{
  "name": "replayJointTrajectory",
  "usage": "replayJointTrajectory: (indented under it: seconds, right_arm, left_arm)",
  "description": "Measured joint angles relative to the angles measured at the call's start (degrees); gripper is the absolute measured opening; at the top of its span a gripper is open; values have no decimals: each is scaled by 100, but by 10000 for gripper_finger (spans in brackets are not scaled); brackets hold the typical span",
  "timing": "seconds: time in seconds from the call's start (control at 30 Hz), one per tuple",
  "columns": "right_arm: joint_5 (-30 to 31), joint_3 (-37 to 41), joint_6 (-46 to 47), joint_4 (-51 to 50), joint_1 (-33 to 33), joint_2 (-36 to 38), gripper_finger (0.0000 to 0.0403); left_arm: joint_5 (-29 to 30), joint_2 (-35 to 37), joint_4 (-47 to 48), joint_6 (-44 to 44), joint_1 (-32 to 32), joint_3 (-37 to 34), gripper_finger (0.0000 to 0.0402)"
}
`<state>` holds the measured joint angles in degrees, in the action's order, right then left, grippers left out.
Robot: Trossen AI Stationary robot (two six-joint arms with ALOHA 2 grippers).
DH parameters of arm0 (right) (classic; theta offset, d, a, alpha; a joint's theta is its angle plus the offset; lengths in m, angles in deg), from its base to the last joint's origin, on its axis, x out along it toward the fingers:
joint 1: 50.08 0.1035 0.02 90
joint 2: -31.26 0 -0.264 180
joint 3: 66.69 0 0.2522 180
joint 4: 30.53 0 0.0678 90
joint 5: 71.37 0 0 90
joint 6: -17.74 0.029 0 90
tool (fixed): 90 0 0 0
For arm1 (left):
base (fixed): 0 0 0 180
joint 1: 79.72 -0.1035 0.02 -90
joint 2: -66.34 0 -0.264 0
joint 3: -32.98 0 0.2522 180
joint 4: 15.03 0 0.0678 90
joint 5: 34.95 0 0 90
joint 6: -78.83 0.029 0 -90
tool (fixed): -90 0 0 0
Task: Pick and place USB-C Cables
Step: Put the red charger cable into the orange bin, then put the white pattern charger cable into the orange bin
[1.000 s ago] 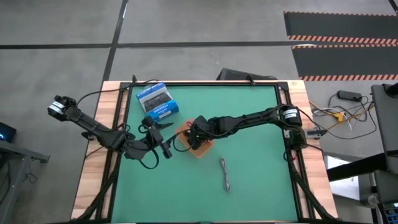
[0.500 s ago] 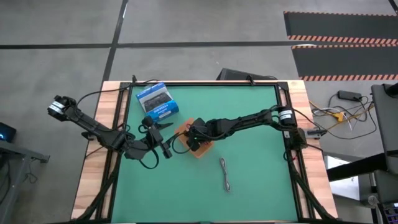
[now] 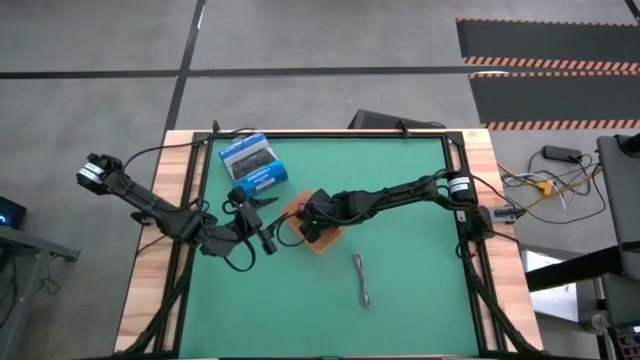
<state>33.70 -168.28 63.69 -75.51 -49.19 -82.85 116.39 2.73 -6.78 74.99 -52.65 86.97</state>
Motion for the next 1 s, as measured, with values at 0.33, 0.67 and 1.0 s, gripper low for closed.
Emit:
replayJointTrajectory:
  seconds: [0.33, 0.67, 1.0]
  right_arm:
    - [0, 0, 7, -16, 0, 56, 80]
    - [-37, -2, -80, -244, 10, 453, 72]
    - [-52, -2, -236, -425, 315, 1004, 59]
  left_arm:
    - [0, 0, 0, 0, 1, 2, 199]
    - [-2, 0, -3, 0, 0, 4, 199]
    - [-2, 0, -2, -2, 0, 4, 199]
